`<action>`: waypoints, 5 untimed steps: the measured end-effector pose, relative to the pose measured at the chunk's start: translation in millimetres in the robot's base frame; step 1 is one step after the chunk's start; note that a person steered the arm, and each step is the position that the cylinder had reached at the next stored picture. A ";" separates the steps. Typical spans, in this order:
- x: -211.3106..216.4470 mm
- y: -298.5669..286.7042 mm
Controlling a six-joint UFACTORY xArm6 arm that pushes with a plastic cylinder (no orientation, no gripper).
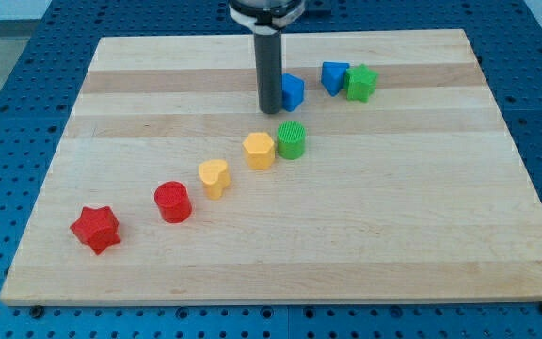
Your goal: Move green circle towards the bottom left of the blue cube
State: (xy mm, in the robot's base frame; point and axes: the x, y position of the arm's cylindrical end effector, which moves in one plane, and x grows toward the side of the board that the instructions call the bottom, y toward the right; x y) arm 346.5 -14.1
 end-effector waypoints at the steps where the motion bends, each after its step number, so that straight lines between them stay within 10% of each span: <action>1: -8.4 3.3; 5: 26.4 -17.1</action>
State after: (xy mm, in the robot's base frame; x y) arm 372.9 -31.2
